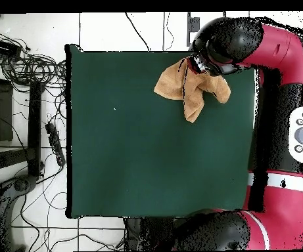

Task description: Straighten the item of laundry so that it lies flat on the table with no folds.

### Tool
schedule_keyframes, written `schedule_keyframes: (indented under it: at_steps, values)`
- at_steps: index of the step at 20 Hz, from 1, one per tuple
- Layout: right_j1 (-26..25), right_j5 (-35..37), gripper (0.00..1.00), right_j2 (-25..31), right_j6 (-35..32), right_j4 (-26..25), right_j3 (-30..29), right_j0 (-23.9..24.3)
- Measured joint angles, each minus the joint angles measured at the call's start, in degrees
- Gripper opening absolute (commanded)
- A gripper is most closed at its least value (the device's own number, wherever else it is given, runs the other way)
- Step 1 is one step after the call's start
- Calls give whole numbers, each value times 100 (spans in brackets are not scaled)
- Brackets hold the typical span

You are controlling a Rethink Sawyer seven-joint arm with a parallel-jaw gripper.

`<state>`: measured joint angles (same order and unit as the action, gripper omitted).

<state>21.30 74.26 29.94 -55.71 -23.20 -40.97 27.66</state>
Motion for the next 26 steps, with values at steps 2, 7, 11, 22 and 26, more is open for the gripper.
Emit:
schedule_keyframes:
  at_steps: [2,7,11,22,26]
  values:
    - [24,2,100,0,0,24,-48,13]
    - [287,-69,100,0,0,183,-530,101]
    - [519,-216,100,-1,0,278,-924,171]
    - [903,-847,100,-2,0,435,-1457,236]
    - [891,-992,100,-2,0,442,-1490,236]
